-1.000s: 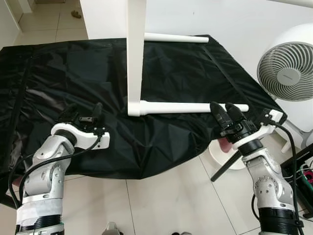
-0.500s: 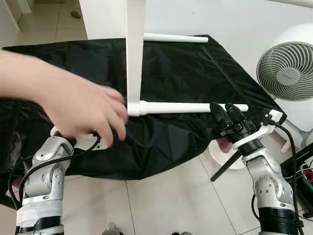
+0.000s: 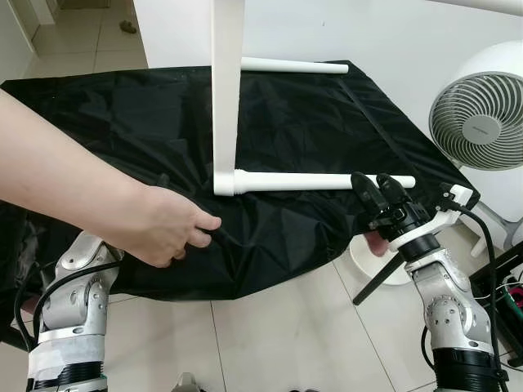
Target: Building children table
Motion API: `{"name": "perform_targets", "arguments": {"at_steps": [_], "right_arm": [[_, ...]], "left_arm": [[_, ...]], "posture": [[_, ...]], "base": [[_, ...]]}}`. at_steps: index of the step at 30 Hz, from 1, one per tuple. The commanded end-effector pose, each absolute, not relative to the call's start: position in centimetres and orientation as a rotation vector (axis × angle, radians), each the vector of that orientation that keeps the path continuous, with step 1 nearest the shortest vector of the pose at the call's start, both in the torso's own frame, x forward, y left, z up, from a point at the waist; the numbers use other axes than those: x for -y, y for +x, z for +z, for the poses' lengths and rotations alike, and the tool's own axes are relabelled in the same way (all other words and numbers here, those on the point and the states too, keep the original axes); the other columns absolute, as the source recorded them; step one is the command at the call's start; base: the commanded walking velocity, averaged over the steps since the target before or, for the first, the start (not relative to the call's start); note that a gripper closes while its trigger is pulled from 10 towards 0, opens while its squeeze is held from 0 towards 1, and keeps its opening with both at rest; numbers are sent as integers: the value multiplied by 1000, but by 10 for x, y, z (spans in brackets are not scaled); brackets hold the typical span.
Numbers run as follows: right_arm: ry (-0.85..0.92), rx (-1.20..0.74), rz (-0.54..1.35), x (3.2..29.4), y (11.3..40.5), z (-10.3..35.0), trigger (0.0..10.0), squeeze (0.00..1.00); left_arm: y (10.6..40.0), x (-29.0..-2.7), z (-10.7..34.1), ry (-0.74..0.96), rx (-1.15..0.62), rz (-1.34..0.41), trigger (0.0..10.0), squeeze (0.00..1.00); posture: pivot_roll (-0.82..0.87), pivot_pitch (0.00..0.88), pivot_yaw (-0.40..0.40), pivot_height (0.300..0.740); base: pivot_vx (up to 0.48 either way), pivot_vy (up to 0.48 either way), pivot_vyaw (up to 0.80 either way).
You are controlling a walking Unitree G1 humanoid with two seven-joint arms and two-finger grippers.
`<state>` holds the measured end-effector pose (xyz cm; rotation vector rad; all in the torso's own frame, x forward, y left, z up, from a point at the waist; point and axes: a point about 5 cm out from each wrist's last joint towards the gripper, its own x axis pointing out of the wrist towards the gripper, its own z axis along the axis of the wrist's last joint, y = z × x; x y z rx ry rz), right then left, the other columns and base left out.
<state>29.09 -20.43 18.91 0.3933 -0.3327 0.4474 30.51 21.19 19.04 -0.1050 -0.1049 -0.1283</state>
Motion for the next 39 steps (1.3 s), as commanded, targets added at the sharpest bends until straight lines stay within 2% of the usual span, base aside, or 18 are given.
{"name": "perform_targets", "arguments": {"at_steps": [1, 39], "right_arm": [[379, 344, 437, 208, 291, 191, 10000, 0], [373, 338, 440, 208, 291, 191, 10000, 0]], "left_arm": [[304, -215, 188, -96, 100, -120, 10000, 0], [302, -214, 189, -99, 105, -119, 10000, 0]], "posture": [[92, 105, -32, 740], [94, 112, -38, 740]], "base": [[0, 0, 0], [0, 0, 0]]}}
